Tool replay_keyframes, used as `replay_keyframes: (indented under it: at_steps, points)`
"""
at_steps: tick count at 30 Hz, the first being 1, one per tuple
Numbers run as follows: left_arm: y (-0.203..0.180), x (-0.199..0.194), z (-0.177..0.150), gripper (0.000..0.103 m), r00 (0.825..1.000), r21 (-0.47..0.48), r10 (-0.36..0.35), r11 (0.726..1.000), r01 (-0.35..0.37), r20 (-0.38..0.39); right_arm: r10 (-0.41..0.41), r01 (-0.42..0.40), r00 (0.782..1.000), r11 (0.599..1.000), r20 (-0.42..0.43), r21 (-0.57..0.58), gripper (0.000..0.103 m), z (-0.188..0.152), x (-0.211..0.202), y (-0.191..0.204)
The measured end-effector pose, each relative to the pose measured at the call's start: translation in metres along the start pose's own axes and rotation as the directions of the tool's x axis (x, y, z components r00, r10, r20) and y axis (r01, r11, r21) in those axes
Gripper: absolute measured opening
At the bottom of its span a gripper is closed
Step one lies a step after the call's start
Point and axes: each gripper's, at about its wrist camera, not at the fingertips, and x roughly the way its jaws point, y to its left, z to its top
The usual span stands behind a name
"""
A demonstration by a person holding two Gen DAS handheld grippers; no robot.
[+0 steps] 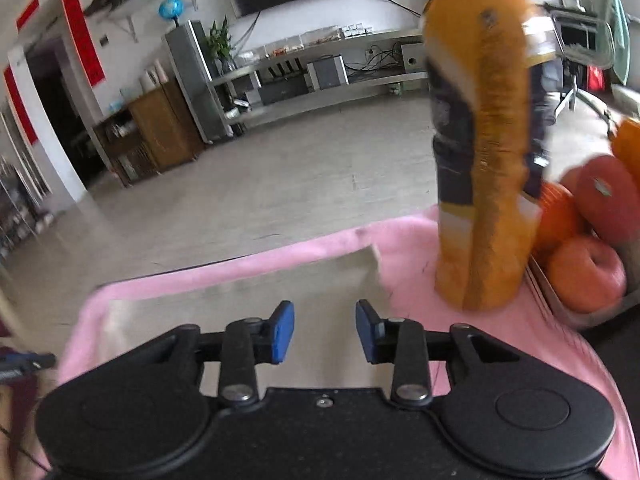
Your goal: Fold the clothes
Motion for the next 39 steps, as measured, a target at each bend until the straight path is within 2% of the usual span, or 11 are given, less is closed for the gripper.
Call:
replay_keyframes:
  at_steps: [3,7,13,15,16,17,18,24,30,35,39]
  points:
    - [-0.005,0.035,0.011,0.059,1.000,0.062,-0.002,0.998,0.001,0.010,-0.039,0.039,0.999,0.998,0.003,-0.053,0.023,0.007,0.044,0.001]
    - [-0.009,0.072,0.017,0.064,0.998,0.115,-0.060,0.992,0.059,0.006,-0.118,0.117,0.993,0.989,-0.001,-0.094,0.028,0.011,0.088,0.008]
    - [-0.004,0.105,0.016,0.058,0.993,0.048,-0.116,0.992,0.117,-0.010,-0.173,0.171,0.984,0.984,-0.042,-0.048,0.027,0.011,0.132,-0.009]
    - [-0.001,0.107,0.018,0.042,0.991,-0.016,-0.135,0.991,0.135,0.015,-0.150,0.148,0.988,0.988,-0.044,-0.035,0.025,0.008,0.138,-0.013]
    - [-0.001,0.107,0.019,0.021,0.993,-0.034,-0.117,0.992,0.118,0.024,-0.131,0.130,0.991,0.991,-0.039,-0.029,0.013,0.008,0.140,-0.015]
    - [-0.002,0.106,0.020,0.003,0.995,-0.038,-0.096,0.995,0.097,0.027,-0.115,0.115,0.993,0.993,-0.033,-0.023,0.008,0.008,0.139,-0.017]
    - [-0.003,0.102,0.021,0.000,0.996,-0.033,-0.080,0.996,0.081,0.035,-0.112,0.112,0.993,0.994,-0.025,-0.018,0.007,0.008,0.136,-0.018]
    - [-0.011,0.028,0.023,0.002,0.986,0.033,-0.030,0.999,0.025,0.161,-0.083,0.087,0.992,0.996,0.100,-0.037,0.006,0.016,0.069,-0.006]
    - [-0.014,-0.093,0.006,0.002,0.965,0.066,-0.029,0.998,0.012,0.261,-0.065,0.068,0.983,0.998,0.169,-0.007,0.005,0.022,-0.049,-0.009]
    - [-0.014,-0.181,-0.043,0.003,0.952,0.080,-0.051,0.996,0.028,0.301,-0.046,0.041,0.981,0.999,0.187,0.032,0.005,-0.003,-0.145,-0.026]
    - [-0.016,-0.220,-0.110,0.004,0.959,0.079,-0.032,0.997,0.009,0.283,-0.023,0.012,0.983,0.998,0.180,0.058,0.005,-0.046,-0.204,-0.039]
